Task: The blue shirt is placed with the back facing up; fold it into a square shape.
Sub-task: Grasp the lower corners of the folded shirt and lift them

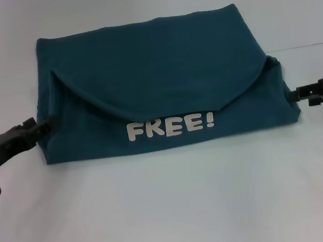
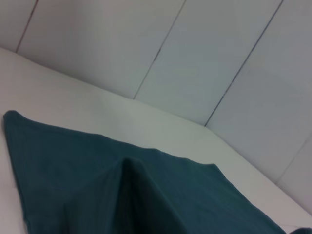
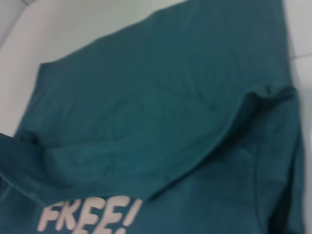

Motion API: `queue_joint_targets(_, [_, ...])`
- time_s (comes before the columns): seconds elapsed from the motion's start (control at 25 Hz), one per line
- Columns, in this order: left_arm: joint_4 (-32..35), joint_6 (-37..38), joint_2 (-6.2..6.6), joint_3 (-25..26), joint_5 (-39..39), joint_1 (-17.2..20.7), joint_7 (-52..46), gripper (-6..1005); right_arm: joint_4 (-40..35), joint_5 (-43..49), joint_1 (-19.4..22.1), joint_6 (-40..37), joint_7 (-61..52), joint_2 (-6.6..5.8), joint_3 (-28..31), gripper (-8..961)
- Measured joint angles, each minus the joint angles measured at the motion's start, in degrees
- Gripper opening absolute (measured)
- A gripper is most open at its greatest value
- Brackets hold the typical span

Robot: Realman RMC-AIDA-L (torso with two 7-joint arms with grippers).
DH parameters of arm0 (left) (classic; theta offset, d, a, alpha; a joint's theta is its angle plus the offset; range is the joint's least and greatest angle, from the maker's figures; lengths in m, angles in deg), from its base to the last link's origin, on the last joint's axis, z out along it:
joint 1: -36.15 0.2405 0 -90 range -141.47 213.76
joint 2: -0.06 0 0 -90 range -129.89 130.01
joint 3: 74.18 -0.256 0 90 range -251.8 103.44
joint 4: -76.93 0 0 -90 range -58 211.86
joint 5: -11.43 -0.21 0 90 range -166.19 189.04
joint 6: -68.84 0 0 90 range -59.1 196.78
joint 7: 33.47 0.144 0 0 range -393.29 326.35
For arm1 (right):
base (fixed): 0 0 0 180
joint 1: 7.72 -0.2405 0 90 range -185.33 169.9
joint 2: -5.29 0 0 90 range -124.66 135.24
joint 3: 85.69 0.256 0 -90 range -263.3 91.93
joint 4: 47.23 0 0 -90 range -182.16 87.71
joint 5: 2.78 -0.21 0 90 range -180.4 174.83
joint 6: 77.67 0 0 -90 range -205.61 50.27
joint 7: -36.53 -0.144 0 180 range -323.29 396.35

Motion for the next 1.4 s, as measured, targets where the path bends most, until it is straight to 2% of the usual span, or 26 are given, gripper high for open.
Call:
queue_joint_targets(0.36, [0.2,0.0,-0.06,-0.1,-2.7,0.5,0.8,725,-0.2,1.8,0.0,0.3,-0.3,0.34,0.2,707])
queue_joint_targets(0.56, [-0.2,-3.1,-0.06,-0.6,-6.3,0.2,1.4,725,-0.2,1.7,0.0,0.3,-0.3,0.43,0.0,708])
queue_joint_targets(0.76, [-0.4,-7.6,-0.79,-3.4,-7.2,0.1,2.4,725,-0.2,1.7,0.0,0.3,-0.3,0.45,0.1,708])
queue_joint_targets(1.08, [-0.2,-15.6,-1.86,-10.8,-7.3,-0.7,2.9,725,-0.2,1.6,0.0,0.4,-0.1,0.85,0.3,707])
queue_joint_targets(1.4, [-0.3,-17.6,-2.08,-11.3,-7.4,-1.0,4.8,726,-0.2,1.5,0.2,0.2,-0.2,0.87,0.4,707])
